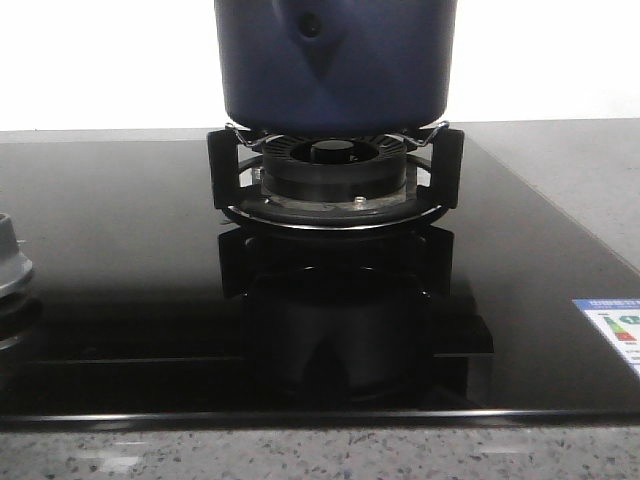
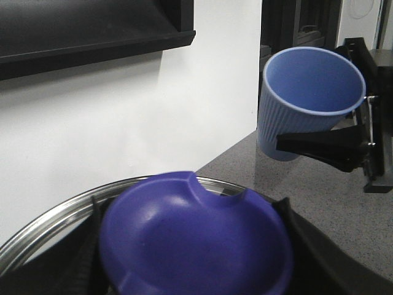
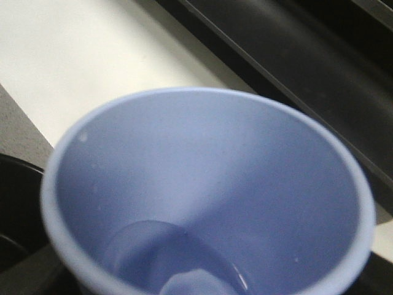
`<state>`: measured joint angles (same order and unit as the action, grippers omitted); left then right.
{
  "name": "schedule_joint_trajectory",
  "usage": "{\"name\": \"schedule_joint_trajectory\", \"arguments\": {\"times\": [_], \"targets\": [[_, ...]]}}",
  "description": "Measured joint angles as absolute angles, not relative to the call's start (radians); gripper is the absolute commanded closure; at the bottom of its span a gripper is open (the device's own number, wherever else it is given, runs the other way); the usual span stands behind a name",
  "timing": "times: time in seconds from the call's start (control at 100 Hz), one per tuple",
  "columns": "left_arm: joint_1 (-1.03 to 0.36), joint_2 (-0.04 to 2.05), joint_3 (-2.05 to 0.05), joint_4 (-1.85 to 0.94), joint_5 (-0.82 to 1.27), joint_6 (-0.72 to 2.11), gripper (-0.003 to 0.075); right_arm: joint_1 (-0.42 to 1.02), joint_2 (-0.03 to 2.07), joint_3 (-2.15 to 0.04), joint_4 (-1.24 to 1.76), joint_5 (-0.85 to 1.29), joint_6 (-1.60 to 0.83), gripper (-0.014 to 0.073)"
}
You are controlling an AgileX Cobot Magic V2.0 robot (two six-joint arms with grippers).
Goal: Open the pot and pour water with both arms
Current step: 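Tilt the cup with the right gripper to pour water into the pot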
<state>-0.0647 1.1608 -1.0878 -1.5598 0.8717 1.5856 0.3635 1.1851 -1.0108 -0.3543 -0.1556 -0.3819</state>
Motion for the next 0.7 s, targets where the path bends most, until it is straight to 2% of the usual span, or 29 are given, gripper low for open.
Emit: {"name": "schedule_joint_trajectory", "arguments": {"times": [0.7], "targets": [[-0.065,1.161,-1.088,-1.564,0.872,1.586,0.0468,0.365,1.265,-1.027,-0.681,-0.148,-0.380,0.0316]]}}
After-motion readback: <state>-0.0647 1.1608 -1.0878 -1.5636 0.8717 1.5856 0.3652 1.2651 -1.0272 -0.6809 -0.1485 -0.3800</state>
